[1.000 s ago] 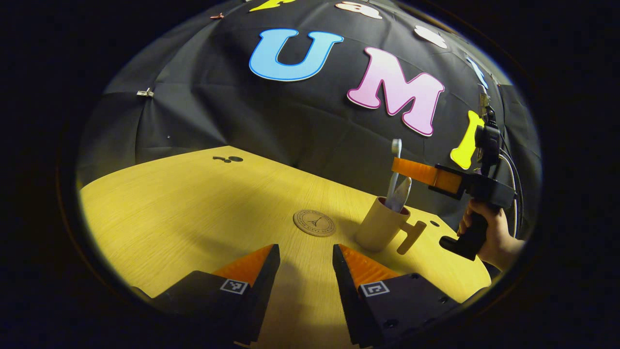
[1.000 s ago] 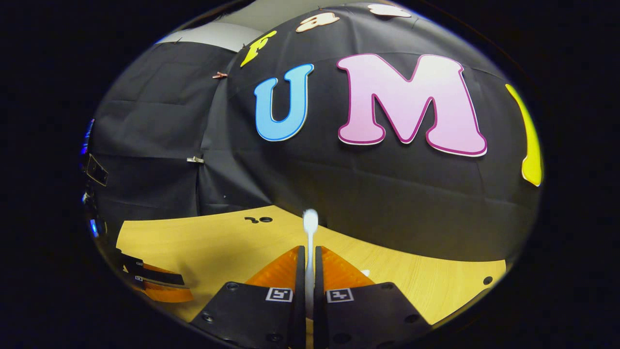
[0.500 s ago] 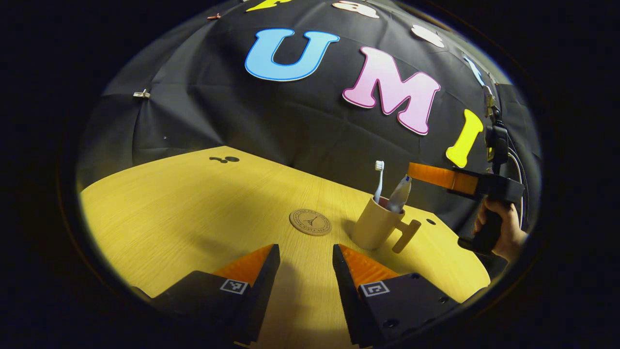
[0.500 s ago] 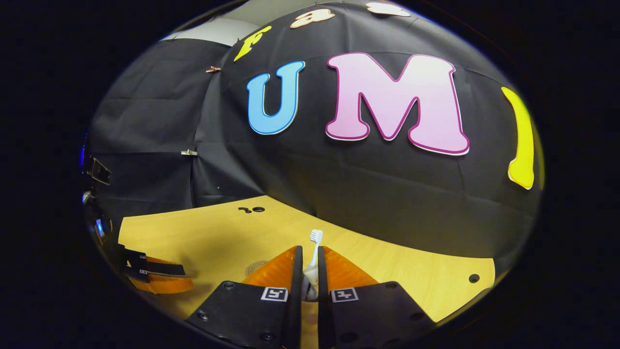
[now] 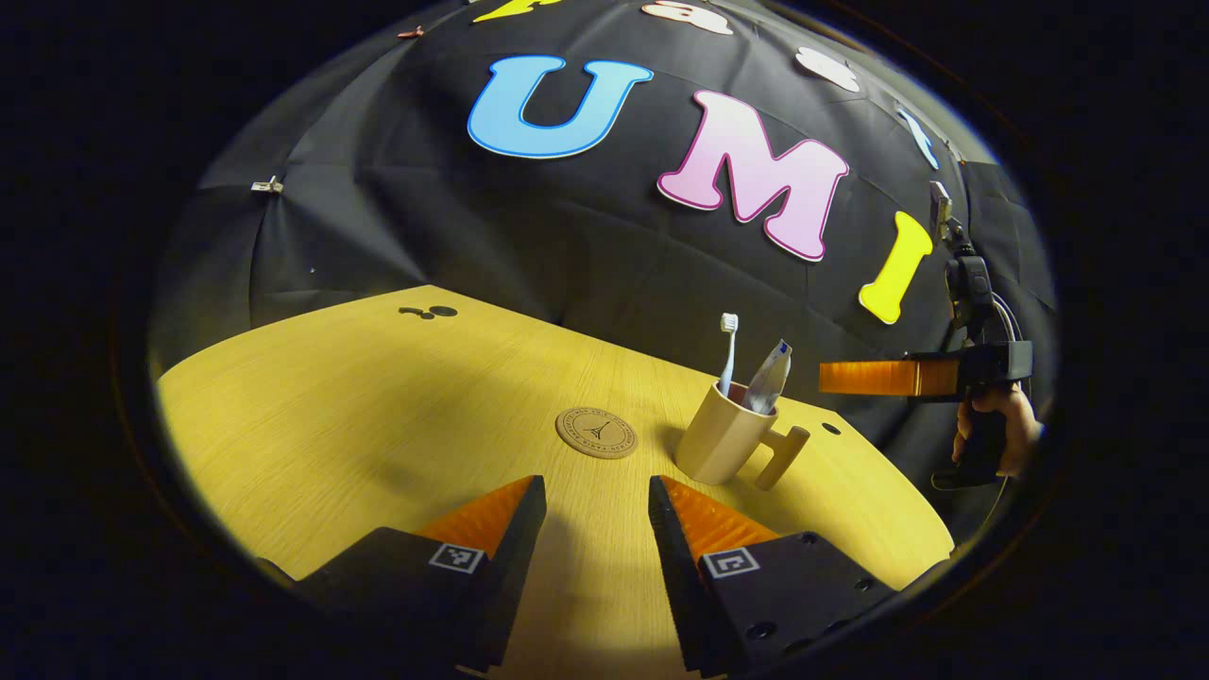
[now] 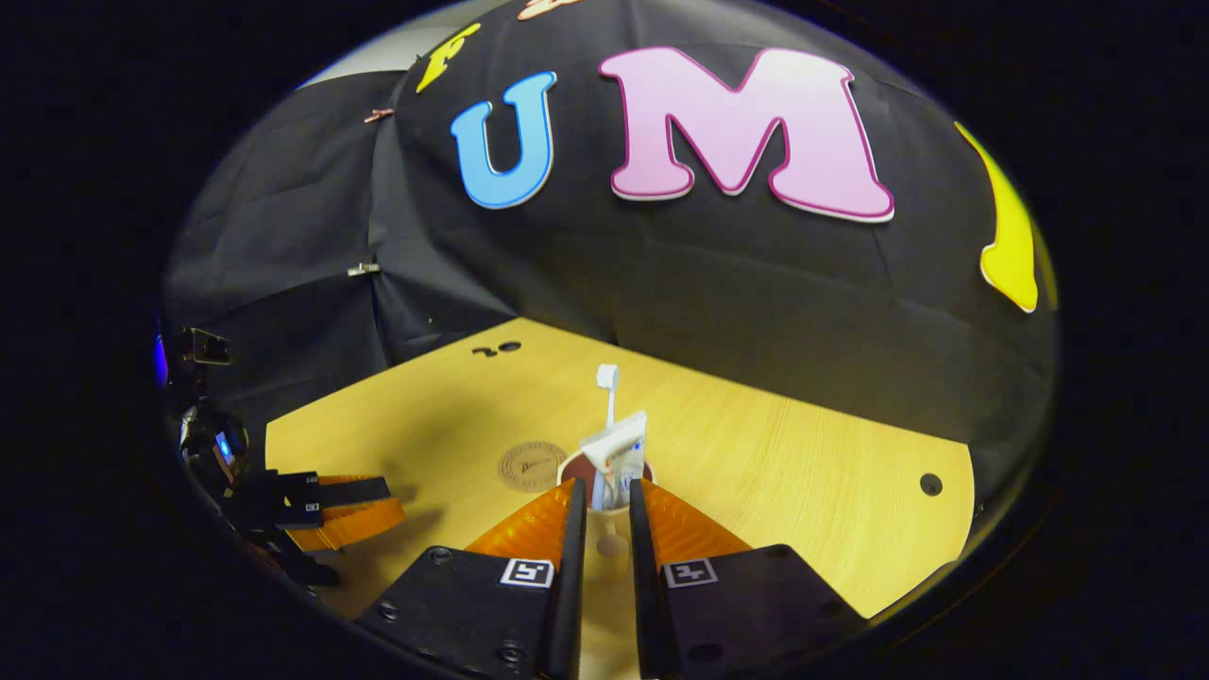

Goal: Put the toothbrush and toothpaste on the desktop into the cup, then pick up the cup and place it on the coaster on the desktop.

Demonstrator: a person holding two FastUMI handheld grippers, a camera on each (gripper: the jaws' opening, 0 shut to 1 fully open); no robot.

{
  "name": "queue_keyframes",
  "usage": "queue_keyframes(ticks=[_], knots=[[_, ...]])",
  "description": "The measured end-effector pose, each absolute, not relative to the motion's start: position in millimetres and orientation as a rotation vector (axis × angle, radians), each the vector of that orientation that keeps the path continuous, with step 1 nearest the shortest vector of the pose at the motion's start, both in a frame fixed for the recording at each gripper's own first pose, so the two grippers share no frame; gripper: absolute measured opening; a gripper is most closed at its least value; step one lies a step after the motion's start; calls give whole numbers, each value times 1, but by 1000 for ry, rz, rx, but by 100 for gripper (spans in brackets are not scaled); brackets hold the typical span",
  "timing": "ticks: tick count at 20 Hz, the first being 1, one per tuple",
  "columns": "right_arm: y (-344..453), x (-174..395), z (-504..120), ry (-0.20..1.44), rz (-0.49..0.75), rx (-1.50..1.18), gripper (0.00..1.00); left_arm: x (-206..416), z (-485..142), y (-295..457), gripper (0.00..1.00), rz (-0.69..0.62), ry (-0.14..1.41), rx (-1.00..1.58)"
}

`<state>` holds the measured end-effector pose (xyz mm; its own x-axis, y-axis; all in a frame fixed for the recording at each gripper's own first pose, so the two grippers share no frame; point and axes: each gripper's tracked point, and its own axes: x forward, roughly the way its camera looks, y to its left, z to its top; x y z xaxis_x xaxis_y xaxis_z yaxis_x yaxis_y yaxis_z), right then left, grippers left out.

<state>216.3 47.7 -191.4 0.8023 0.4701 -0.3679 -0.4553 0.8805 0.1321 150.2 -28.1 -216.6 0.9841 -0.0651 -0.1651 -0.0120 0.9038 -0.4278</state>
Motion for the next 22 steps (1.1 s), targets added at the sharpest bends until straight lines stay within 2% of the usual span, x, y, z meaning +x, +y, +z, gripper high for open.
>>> queue_keyframes(ticks=[2, 3, 4, 5, 6, 8, 9, 12, 19, 20, 22], knots=[[45, 210, -206, 476, 492, 9, 34, 148, -218, -23, 69, -15, 178, -405], [45, 209, -211, 508, 495, -2, 30, 147, -217, -20, 69, -10, 177, -383], [45, 209, -217, 538, 492, -8, 35, 146, -218, -17, 70, -7, 176, -366], [45, 210, -225, 570, 490, -10, 31, 144, -217, -17, 69, -10, 175, -355], [46, 210, -231, 606, 489, -15, 35, 143, -216, -18, 69, -15, 173, -347], [47, 210, -244, 666, 491, -40, 36, 141, -216, -17, 69, -20, 172, -331], [47, 211, -249, 692, 490, -57, 45, 140, -216, -17, 69, -23, 173, -326], [47, 216, -259, 757, 494, -83, 52, 139, -220, -18, 69, -31, 181, -320], [65, 229, -296, 902, 532, -134, 52, 141, -225, -12, 70, -29, 187, -317], [67, 232, -299, 912, 535, -148, 48, 141, -226, -10, 70, -27, 187, -318], [71, 236, -306, 934, 539, -164, 51, 141, -229, -7, 69, -21, 189, -320]])
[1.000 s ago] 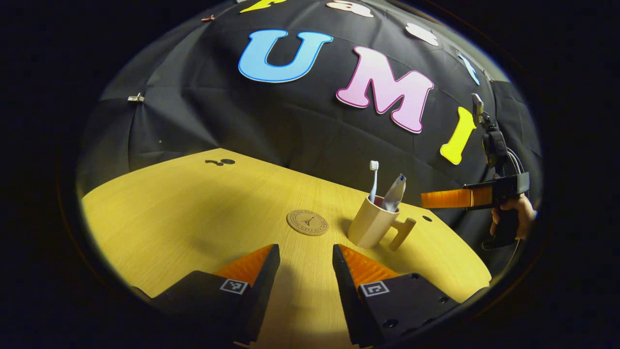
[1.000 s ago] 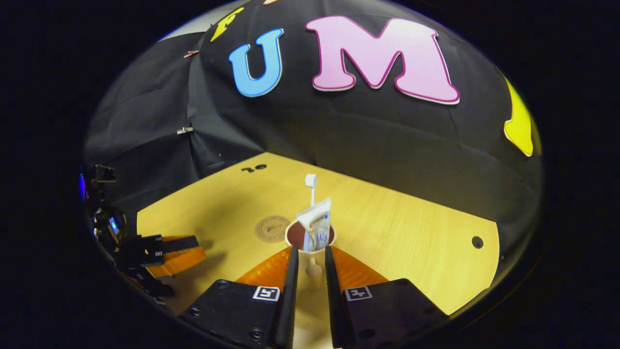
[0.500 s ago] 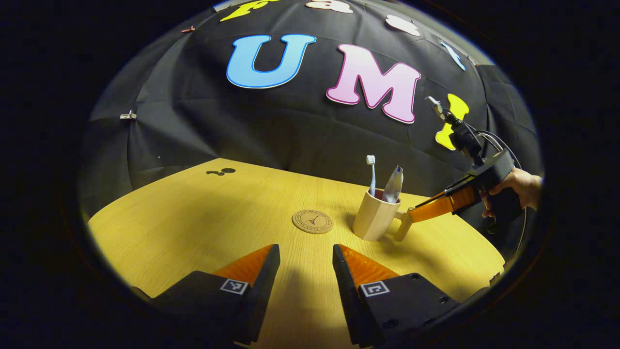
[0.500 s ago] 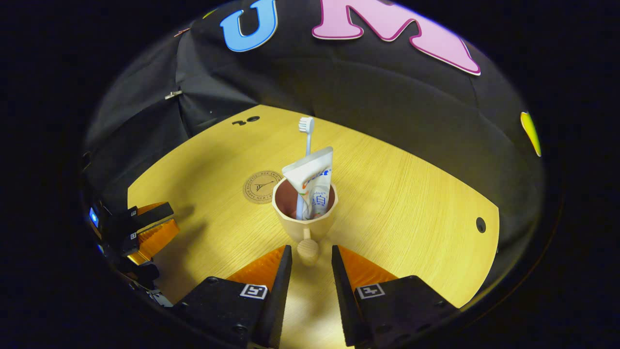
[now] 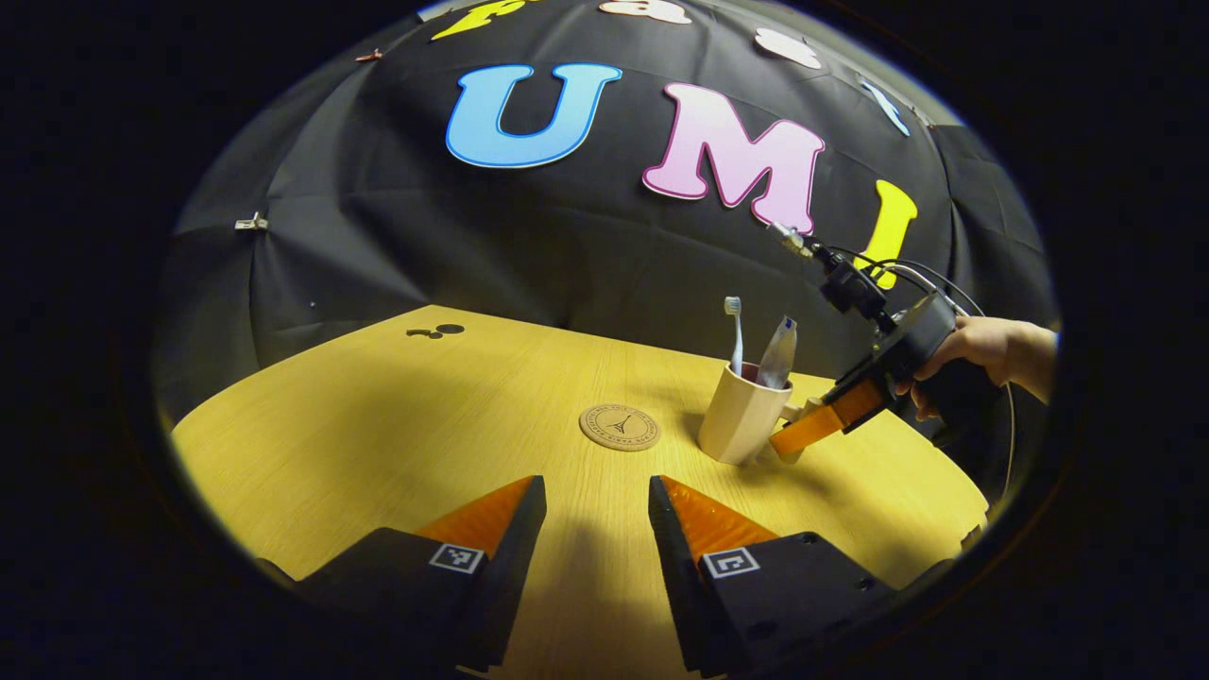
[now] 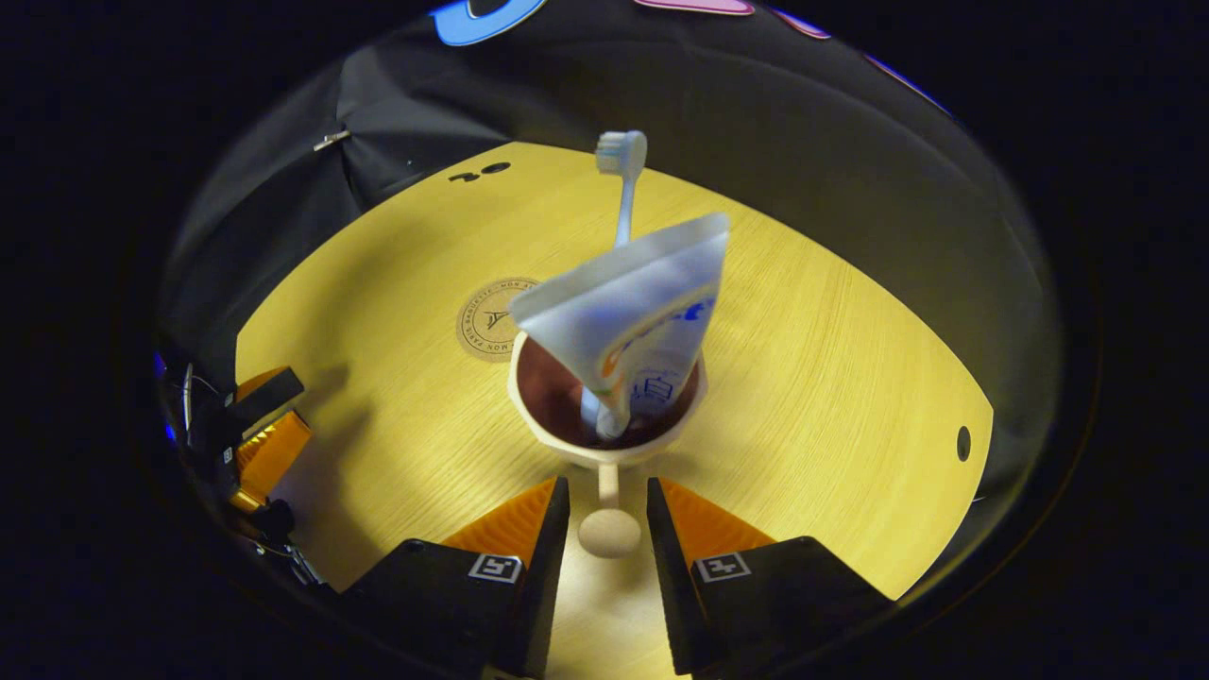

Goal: Put the toothbrush and toothpaste on the desktop into the cup, then pick up the cup and place it on the coaster on the desktop.

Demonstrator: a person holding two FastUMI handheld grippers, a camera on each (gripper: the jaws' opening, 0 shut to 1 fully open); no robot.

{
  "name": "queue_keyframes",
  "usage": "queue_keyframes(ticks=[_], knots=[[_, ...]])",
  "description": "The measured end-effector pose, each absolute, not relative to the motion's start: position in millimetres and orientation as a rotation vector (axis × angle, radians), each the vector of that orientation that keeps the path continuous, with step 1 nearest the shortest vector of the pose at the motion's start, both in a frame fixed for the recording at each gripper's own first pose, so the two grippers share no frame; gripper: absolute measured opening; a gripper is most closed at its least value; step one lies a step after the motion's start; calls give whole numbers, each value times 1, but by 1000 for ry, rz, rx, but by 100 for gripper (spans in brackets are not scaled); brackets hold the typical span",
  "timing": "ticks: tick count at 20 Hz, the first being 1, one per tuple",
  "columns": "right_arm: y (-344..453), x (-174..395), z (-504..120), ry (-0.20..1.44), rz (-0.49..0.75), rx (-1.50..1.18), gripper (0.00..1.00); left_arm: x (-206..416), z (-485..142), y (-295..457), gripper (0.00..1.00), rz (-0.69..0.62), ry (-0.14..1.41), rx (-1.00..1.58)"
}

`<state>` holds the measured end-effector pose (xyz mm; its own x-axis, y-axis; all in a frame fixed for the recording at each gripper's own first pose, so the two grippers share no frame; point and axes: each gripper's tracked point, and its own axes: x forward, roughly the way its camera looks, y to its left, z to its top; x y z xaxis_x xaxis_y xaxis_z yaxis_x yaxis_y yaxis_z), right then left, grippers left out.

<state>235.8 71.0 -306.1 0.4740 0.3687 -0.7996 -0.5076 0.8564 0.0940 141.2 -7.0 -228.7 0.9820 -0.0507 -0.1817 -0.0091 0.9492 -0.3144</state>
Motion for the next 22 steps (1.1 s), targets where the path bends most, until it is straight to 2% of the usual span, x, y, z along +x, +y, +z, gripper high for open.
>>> queue_keyframes(ticks=[1, 2, 3, 5, 9, 10, 11, 14, 15, 16, 17, 18, 19, 22], knots=[[73, 238, -309, 945, 539, -168, 52, 142, -229, -6, 69, -20, 190, -322], [75, 242, -313, 956, 537, -177, 48, 141, -230, -6, 70, -20, 191, -326], [76, 243, -317, 973, 535, -186, 51, 141, -231, -6, 69, -19, 195, -330], [80, 243, -324, 1016, 542, -180, 48, 141, -234, -5, 70, -18, 198, -335], [81, 245, -333, 1069, 534, -211, 51, 143, -236, -1, 69, -11, 202, -354], [81, 246, -332, 1072, 534, -207, 48, 144, -236, -2, 69, -10, 202, -363], [82, 247, -331, 1081, 535, -204, 55, 145, -236, -2, 70, -10, 203, -370], [82, 251, -332, 1097, 536, -196, 51, 148, -240, 0, 70, -1, 206, -388], [82, 251, -330, 1097, 533, -194, 36, 149, -239, -1, 70, -1, 205, -397], [83, 252, -330, 1095, 535, -198, 28, 150, -238, -2, 70, -2, 205, -404], [83, 252, -330, 1088, 543, -217, 32, 151, -237, -2, 69, -3, 205, -408], [83, 252, -331, 1080, 549, -232, 28, 152, -238, -3, 69, -3, 205, -410], [82, 252, -330, 1073, 553, -243, 31, 153, -238, -3, 69, -3, 206, -411], [82, 253, -329, 1065, 553, -254, 31, 153, -237, 0, 69, 0, 204, -410]])
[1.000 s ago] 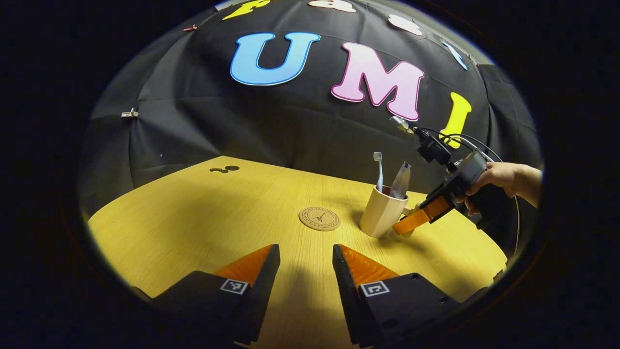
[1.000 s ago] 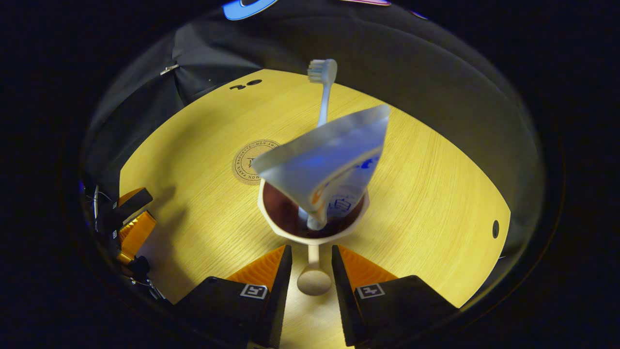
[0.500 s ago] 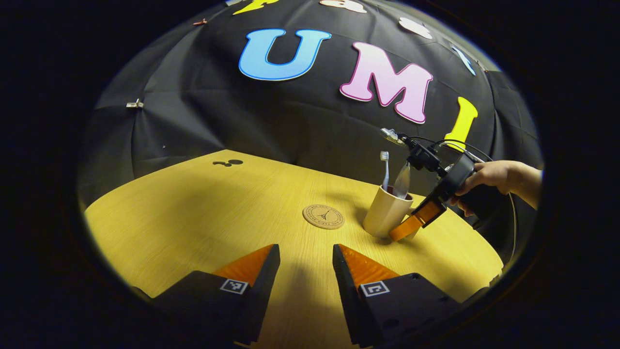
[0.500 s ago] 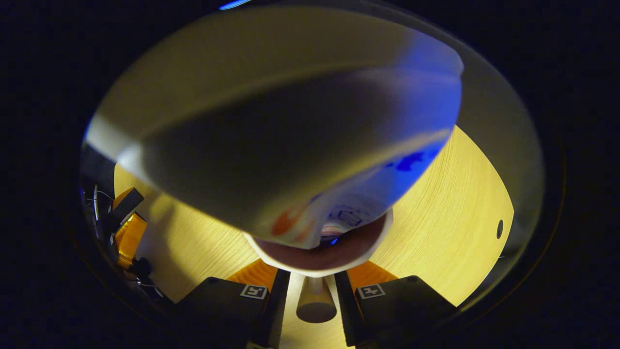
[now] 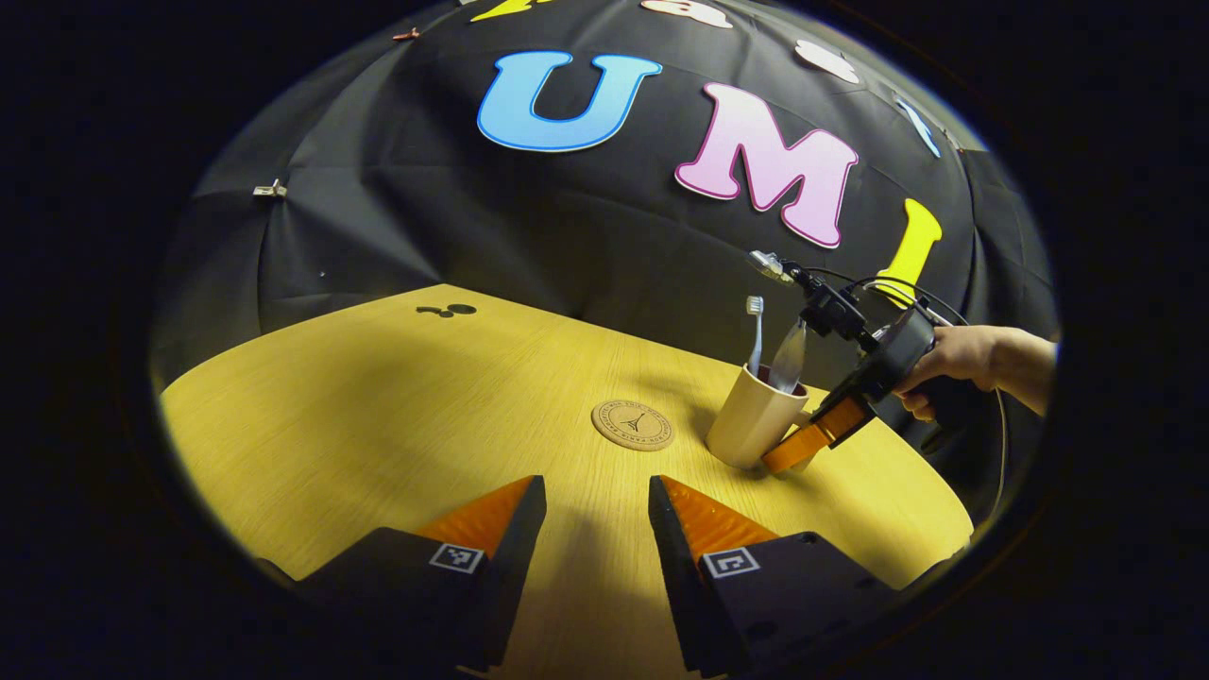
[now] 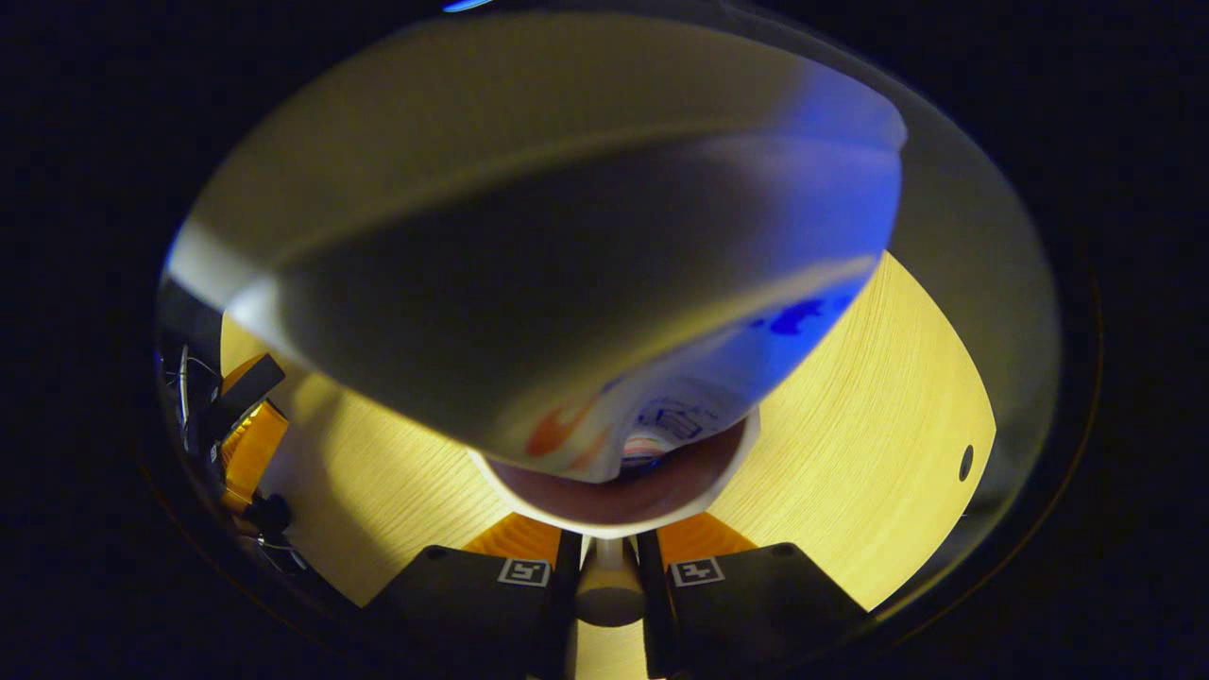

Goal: Put the toothbrush and toothpaste on the desktop into the cup, then pick up the cup and place it on the coaster on the desktop.

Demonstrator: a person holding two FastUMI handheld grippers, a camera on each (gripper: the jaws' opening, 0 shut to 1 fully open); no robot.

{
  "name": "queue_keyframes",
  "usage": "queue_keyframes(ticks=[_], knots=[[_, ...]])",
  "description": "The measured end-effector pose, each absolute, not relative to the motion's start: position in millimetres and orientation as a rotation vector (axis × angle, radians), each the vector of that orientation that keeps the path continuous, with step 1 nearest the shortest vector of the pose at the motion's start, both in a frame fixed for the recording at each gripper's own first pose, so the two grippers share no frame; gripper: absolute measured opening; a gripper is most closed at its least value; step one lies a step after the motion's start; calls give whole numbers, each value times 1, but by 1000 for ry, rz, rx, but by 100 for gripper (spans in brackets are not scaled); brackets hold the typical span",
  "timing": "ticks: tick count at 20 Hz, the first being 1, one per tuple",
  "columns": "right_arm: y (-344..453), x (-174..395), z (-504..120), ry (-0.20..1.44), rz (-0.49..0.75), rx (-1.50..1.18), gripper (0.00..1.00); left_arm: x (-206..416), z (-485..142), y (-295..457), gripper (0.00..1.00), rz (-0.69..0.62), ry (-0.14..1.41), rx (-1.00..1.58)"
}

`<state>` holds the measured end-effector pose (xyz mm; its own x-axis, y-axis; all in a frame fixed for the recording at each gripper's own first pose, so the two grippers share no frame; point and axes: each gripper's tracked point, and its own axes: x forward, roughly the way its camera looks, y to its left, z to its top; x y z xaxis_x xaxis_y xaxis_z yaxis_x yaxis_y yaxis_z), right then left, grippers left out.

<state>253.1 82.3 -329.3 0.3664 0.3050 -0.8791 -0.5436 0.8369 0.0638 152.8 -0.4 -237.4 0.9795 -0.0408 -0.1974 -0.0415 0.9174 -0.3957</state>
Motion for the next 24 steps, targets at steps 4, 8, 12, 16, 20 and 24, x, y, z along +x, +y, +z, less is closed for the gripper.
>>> queue_keyframes(ticks=[4, 8, 12, 16, 20, 24], knots=[[96, 255, -318, 1049, 570, -212, 31, 154, -237, 3, 70, 7, 204, -418], [120, 261, -310, 1030, 591, -202, 31, 152, -234, 5, 70, 9, 199, -420], [147, 276, -300, 1000, 614, -213, 31, 150, -234, 10, 70, 14, 195, -418], [174, 286, -295, 988, 650, -237, 31, 150, -235, 16, 69, 24, 195, -426], [194, 287, -299, 999, 681, -259, 31, 147, -237, 21, 69, 38, 198, -444], [192, 286, -302, 1013, 678, -274, 31, 147, -238, 25, 70, 46, 198, -450]])
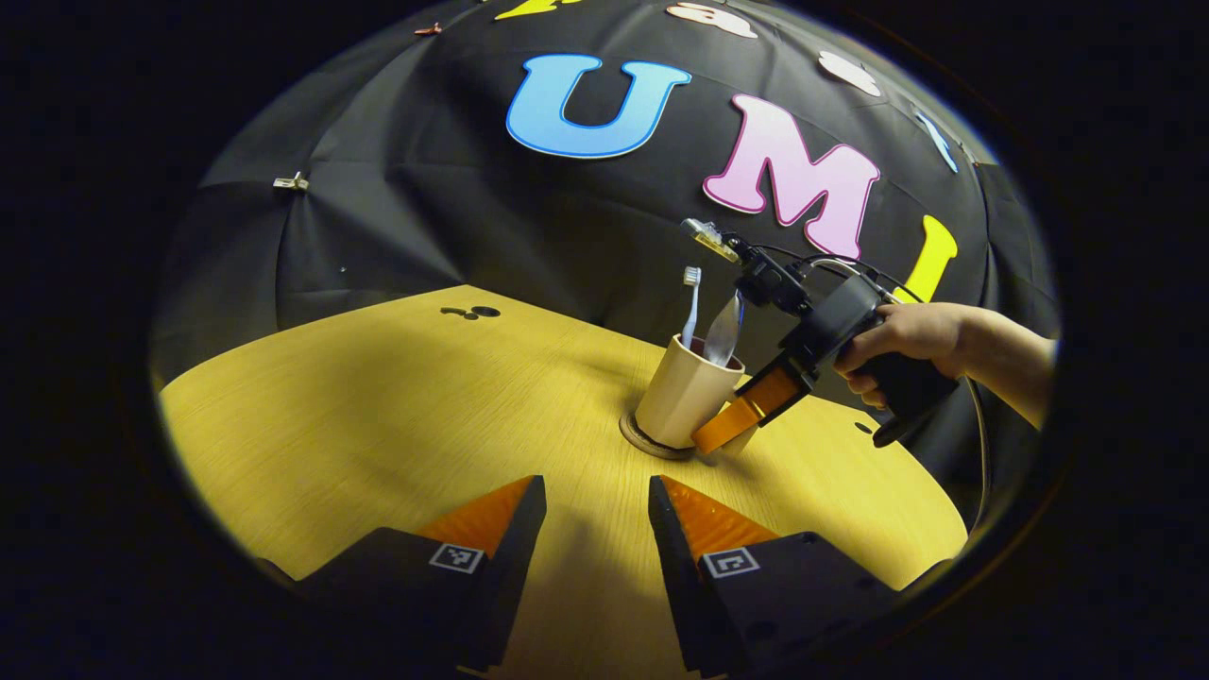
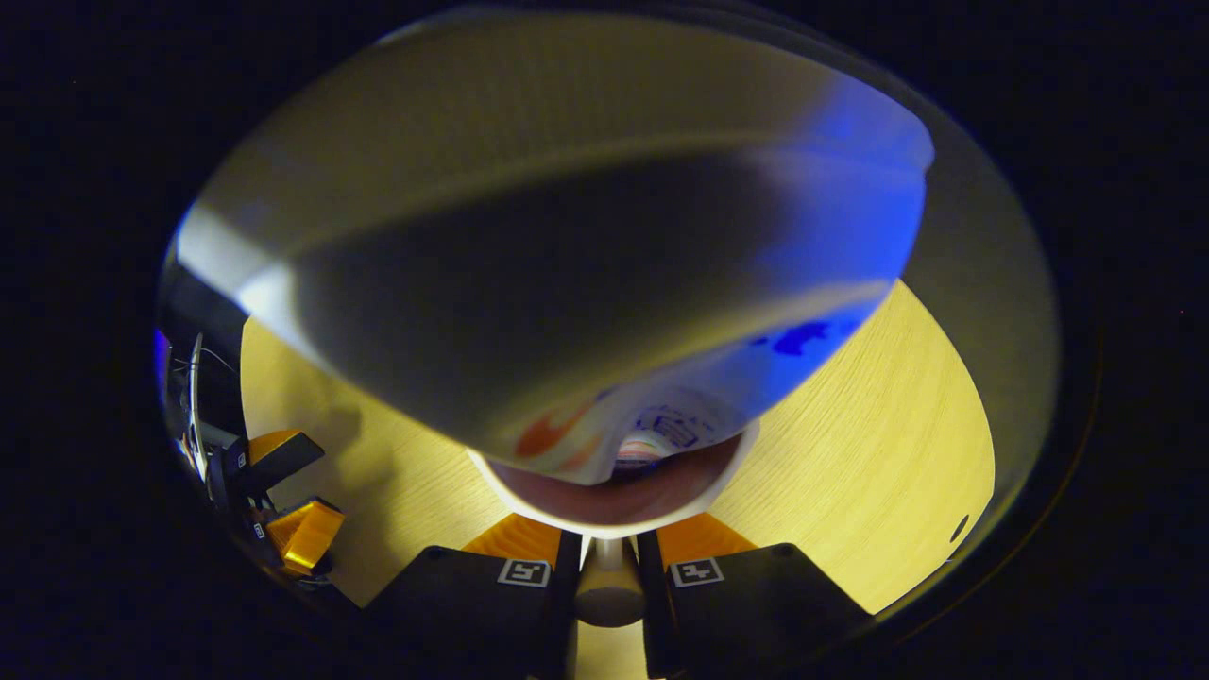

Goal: Put the toothbrush and toothpaste on the desktop into the cup, then pick up the cup and place it on the coaster on the desktop.

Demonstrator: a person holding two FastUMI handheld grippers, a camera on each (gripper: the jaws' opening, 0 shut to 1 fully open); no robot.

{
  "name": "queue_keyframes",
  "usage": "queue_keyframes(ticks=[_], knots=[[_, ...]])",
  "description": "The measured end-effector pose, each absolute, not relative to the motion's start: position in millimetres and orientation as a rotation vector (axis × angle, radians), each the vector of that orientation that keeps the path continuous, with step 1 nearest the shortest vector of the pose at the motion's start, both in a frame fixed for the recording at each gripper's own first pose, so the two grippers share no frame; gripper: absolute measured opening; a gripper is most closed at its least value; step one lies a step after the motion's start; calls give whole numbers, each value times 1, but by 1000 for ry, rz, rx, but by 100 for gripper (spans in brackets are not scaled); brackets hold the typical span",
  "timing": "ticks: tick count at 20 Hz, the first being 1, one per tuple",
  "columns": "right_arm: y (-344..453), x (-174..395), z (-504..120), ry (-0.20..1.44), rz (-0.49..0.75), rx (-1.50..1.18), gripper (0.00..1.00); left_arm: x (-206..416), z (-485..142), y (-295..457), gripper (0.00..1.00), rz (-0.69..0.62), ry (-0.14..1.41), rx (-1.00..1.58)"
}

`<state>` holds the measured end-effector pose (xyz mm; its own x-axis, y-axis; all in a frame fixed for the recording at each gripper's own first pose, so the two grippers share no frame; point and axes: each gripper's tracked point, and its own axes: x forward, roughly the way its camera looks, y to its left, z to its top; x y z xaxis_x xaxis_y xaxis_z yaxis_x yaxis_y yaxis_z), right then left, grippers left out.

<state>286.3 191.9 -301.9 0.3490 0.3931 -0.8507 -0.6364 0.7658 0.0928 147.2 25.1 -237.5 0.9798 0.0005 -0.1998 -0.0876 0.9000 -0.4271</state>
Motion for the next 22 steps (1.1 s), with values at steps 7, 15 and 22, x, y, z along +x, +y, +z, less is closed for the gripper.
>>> queue_keyframes(ticks=[7, 15, 22], knots=[[193, 284, -301, 1033, 665, -257, 29, 145, -234, 28, 70, 45, 209, -466], [188, 284, -274, 970, 640, -239, 43, 126, -223, 6, 70, -18, 264, -580], [171, 277, -186, 794, 583, -178, 45, 98, -188, -4, 69, -64, 301, -529]])
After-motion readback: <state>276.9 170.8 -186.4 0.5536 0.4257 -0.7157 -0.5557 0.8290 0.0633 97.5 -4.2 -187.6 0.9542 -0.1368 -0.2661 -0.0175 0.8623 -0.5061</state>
